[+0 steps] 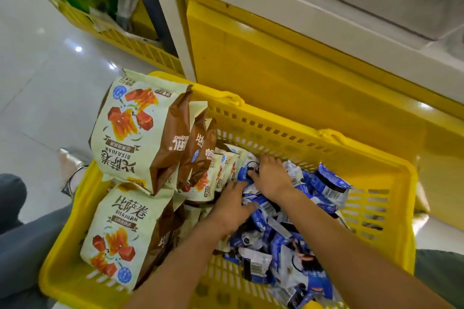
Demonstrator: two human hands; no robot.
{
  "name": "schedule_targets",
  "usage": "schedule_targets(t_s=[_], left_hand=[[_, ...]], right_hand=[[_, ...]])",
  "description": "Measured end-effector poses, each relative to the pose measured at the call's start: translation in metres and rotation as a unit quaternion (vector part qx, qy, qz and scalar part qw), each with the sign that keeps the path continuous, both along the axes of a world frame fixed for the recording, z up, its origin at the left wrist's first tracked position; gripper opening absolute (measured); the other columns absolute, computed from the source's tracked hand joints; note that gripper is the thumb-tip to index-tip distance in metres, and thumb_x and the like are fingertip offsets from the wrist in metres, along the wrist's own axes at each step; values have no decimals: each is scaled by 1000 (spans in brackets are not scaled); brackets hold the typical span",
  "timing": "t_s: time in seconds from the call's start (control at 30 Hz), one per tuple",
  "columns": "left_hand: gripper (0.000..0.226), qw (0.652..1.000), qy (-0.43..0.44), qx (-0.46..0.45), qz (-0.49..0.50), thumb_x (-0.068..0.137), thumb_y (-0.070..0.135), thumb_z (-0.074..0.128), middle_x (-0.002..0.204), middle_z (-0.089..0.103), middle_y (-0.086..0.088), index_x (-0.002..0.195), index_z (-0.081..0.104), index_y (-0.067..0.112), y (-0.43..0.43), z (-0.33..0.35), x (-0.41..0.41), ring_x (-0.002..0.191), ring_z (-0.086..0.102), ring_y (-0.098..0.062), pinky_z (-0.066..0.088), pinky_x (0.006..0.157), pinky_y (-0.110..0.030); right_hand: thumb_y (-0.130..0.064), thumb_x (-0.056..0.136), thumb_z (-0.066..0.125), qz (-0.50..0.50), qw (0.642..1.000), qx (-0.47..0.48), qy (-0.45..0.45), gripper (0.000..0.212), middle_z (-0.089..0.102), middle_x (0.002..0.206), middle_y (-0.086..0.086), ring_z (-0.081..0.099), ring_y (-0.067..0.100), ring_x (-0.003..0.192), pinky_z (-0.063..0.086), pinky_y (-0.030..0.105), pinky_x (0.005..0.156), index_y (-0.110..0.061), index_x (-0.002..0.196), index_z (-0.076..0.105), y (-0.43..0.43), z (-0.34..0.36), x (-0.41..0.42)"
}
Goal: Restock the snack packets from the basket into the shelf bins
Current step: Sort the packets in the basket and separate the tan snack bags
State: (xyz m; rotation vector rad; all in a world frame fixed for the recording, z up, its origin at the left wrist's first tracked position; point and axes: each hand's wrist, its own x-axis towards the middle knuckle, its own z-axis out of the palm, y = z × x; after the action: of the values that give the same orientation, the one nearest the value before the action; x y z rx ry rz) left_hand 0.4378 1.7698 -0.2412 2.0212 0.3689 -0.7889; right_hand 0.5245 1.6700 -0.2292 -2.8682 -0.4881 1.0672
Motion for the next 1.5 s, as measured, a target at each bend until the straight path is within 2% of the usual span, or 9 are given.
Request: schedule_targets(t_s=[0.23, 0.33, 0.5, 0.87, 1.03, 1.17, 1.27, 1.33, 1.5], left_hand=[[34, 999, -30, -27, 23, 87, 19, 63, 113, 53, -8, 116, 51, 7, 4, -6, -4, 92, 49, -13, 32, 66, -12], [44, 999, 1, -35, 24, 80, 25, 71, 113, 53, -7, 114, 47, 11, 0, -8, -4, 99, 53, -17, 43, 80, -22], [76, 998, -1, 9, -62, 72, 41, 76, 137, 47, -5, 134, 40, 15, -3, -8, 3, 126, 41, -25, 37, 103, -38], [39, 996, -48, 64, 34, 91, 22, 58, 124, 60, -16, 126, 55, 4, -11, 2, 17, 112, 56, -28, 42, 91, -30], [39, 989, -108, 63, 80, 95, 22, 51, 119, 61, -16, 130, 51, 3, -8, 15, 9, 102, 57, -24, 40, 80, -25], [43, 985, -131, 49, 105, 98, 23, 44, 130, 56, -13, 138, 42, 7, 1, 35, -2, 116, 53, -22, 40, 93, -26], [46, 984, -129, -18, 122, 98, 28, 44, 138, 49, -8, 139, 41, 9, 9, 57, -5, 125, 47, -18, 40, 103, -31], [47, 984, -130, -65, 99, 96, 32, 46, 138, 48, -6, 136, 45, 8, 12, 74, -9, 127, 45, -17, 42, 103, -34], [28, 979, -109, -172, -23, 96, 32, 46, 83, 62, 10, 102, 63, 12, 4, 109, -30, 75, 59, -5, 49, 65, -26]], right_hand=[[-36, 95, 50, -71, 997, 19, 38, 32, 54, 120, 19, 50, 32, 113, 45, 36, 84, -6, 100, 60, 3, 1, 6], [-35, 91, 57, -90, 995, 37, -3, 27, 55, 117, 16, 54, 30, 107, 45, 33, 76, -8, 87, 59, 3, 7, 0], [-26, 91, 59, -88, 992, 82, -28, 26, 50, 124, 14, 55, 32, 106, 45, 37, 75, -5, 106, 58, -3, 26, -8], [-34, 96, 48, -196, 955, 211, -76, 38, 59, 81, -1, 56, 8, 55, 38, 19, 45, -15, 128, 42, -86, 92, -24], [-27, 96, 51, -151, 984, 89, -16, 35, 65, 93, 12, 63, 25, 82, 43, 30, 66, -13, 128, 48, -123, 106, -21], [-17, 92, 55, -2, 987, -85, -134, 41, 52, 124, 7, 47, 25, 116, 42, 34, 89, -15, 130, 43, -121, 111, -25], [-18, 92, 55, -14, 976, 34, -213, 44, 48, 127, 2, 42, 20, 119, 36, 29, 98, -18, 133, 40, -107, 113, -34], [-32, 93, 54, -65, 969, 197, -135, 50, 44, 136, 0, 40, 16, 127, 35, 28, 103, -20, 138, 36, -93, 114, -48], [-46, 84, 62, -116, 941, 316, 29, 73, 44, 138, -5, 45, 10, 124, 38, 20, 97, -24, 144, 26, -71, 111, -85]])
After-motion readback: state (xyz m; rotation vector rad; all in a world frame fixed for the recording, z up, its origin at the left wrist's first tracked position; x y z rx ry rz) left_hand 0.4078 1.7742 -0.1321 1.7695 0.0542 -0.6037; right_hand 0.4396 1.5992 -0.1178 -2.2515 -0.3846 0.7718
